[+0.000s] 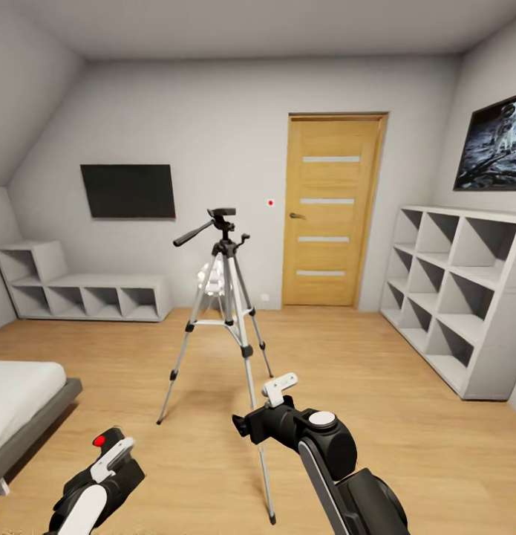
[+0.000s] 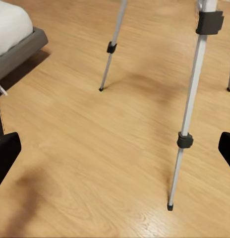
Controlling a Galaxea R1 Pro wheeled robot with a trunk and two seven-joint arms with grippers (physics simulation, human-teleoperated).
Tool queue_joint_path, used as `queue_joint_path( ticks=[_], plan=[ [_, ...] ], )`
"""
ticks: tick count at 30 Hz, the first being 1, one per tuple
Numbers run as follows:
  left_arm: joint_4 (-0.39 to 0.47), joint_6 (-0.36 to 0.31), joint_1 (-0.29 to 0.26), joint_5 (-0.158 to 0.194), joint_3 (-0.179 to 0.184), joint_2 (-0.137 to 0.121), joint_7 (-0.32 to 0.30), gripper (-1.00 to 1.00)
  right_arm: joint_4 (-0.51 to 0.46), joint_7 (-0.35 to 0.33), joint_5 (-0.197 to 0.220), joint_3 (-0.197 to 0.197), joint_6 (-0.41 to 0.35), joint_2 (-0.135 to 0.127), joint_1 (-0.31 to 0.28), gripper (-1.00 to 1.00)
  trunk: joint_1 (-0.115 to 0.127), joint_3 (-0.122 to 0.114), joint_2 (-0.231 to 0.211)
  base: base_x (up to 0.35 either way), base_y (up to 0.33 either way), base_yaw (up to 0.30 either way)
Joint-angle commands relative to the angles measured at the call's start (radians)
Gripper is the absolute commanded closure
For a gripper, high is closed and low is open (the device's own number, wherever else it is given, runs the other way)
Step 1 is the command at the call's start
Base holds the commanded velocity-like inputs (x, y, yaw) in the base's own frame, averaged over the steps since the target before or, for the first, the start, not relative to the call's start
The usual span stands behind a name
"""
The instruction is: Attach the digital camera to the camera tripod in the bedroom.
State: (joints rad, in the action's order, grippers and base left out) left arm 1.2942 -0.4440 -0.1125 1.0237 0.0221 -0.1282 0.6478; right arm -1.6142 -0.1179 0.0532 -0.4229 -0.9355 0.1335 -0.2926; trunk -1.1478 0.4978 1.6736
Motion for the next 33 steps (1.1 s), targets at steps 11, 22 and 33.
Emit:
queue_joint_path(
  ticks=[11,22,33],
  plan=[
    [-0.012,-0.001,-0.001,0.004,0.004,0.002,0.007,1.0,-0.001,0.001,0.005,0.0,-0.005,0.0,0.001,-1.0,0.042,-0.033,-0.077,0.0,0.0,0.234],
    [-0.012,-0.001,-0.001,-0.003,0.007,0.002,0.009,1.0,-0.001,0.0,0.005,-0.003,-0.003,0.0,0.005,-1.0,0.085,-0.068,-0.154,0.0,0.0,0.09],
    [0.001,-0.001,-0.001,-0.004,0.017,0.002,0.001,1.0,0.021,0.003,-0.003,-0.013,-0.004,0.004,0.003,-1.0,0.127,-0.102,-0.231,0.0,0.0,0.006]
  ],
)
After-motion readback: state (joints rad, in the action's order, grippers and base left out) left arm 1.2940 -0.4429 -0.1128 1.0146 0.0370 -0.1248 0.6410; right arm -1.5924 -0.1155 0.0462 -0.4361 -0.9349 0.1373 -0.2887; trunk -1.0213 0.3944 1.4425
